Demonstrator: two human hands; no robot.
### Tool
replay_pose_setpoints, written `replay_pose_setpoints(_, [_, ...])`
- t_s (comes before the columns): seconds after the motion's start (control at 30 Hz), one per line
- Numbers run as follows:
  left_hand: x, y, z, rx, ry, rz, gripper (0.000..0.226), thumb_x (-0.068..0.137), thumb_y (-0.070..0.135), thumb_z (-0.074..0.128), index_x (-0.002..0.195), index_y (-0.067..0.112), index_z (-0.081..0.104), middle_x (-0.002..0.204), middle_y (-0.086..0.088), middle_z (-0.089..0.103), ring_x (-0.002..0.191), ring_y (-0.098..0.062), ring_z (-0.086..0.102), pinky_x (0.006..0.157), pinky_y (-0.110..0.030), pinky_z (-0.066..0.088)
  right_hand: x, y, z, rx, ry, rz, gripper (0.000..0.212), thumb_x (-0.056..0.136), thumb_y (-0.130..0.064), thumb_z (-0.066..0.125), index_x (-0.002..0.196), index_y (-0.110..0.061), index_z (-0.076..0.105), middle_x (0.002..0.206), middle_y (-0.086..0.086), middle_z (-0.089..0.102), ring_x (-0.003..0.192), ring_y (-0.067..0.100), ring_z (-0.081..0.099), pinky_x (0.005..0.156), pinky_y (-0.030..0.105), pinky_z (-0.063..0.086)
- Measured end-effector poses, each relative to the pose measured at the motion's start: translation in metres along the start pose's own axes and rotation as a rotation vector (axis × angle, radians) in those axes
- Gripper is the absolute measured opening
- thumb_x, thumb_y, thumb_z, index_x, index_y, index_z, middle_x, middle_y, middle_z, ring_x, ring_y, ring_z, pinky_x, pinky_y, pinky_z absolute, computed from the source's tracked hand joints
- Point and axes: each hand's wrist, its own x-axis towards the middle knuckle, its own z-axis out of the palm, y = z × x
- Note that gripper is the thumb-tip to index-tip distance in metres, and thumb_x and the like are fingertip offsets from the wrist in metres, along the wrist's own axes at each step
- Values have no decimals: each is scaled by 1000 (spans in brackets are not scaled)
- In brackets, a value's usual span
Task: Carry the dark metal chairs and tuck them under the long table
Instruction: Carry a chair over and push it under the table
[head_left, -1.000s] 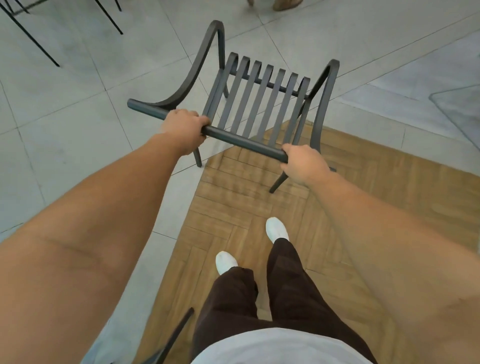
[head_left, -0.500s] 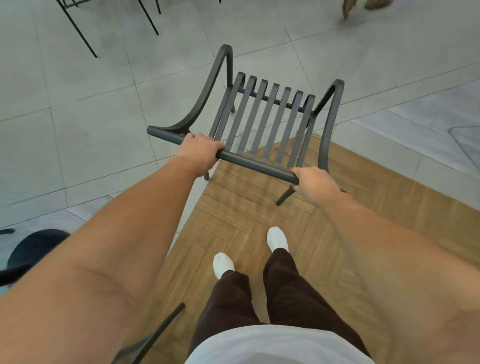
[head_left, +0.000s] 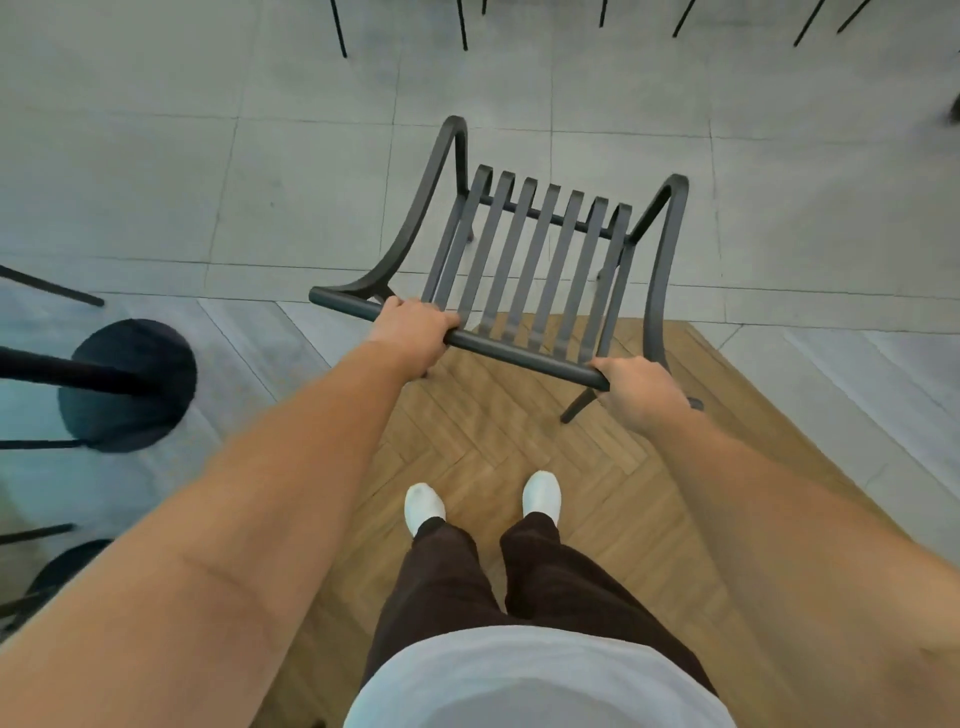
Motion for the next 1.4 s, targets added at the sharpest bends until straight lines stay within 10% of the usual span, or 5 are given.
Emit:
replay_pose_setpoints(0.63, [-76,-38,55,-229,59,-351,29,108,23,45,133,31,57,114,0,67,110,-26,59,98,-45,39,69,-66,-36,-233,-33,-341,33,100,-9,52,120,-33,63,101,-1,67,92,22,63,88,44,58])
replay_pose_setpoints(1.4, [-117,76,69,-571,-16,-989,32,108,33,45,139,30,50,121,0,65,111,-27,62,96,-44,43,156,-139,-96,-681,-142,-864,40,100,-7,50,109,-43,64,90,-9,64,85,17,62,83,41,59])
